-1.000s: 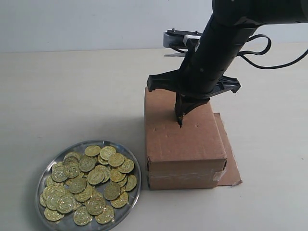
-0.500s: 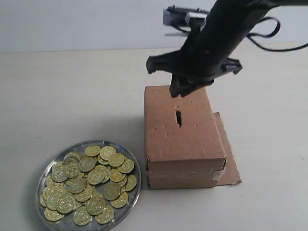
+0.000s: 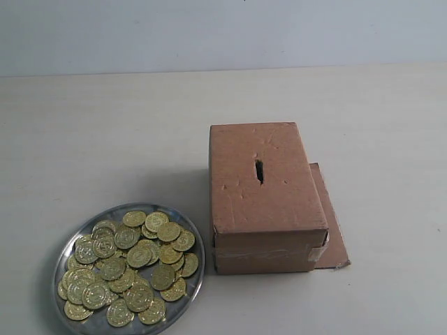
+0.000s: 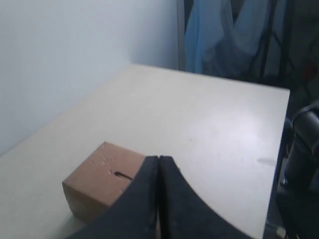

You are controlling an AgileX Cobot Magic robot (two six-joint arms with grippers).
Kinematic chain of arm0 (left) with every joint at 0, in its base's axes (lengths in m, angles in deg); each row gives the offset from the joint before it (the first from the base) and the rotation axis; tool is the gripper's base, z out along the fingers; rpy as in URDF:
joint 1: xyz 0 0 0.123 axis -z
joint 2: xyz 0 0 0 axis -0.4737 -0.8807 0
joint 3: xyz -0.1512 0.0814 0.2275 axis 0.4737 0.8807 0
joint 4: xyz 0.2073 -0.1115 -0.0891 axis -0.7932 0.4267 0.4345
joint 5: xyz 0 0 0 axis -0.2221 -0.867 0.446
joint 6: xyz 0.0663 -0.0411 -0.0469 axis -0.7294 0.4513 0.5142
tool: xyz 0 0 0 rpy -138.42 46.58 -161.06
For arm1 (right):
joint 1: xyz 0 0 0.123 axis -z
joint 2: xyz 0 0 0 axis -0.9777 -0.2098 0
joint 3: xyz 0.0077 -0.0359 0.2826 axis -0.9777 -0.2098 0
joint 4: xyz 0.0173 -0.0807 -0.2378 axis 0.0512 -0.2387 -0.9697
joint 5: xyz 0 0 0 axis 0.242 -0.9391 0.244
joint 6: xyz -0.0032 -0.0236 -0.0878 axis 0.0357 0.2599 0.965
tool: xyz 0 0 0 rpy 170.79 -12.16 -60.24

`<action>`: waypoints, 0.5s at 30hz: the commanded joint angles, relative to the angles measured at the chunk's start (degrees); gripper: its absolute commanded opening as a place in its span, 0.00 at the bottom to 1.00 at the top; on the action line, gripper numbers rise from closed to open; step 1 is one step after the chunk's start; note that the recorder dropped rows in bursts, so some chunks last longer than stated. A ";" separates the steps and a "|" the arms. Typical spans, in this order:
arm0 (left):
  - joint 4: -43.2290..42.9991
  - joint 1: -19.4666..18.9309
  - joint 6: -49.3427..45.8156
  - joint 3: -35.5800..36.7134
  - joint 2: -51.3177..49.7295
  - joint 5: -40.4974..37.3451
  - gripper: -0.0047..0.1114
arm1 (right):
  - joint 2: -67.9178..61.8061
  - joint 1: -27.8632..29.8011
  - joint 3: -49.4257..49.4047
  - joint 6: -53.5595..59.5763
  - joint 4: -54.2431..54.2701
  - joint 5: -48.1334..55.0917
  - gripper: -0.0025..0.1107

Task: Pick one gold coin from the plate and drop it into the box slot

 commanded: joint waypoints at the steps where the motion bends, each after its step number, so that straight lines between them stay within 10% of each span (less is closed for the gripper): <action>1: 2.33 0.23 0.57 9.77 5.78 9.87 0.05 | 11.91 -0.06 -10.87 0.92 -2.22 -5.32 0.02; 15: 11.32 0.23 0.92 36.00 12.53 36.38 0.05 | 39.63 -0.06 -48.94 -7.32 -1.51 -24.74 0.02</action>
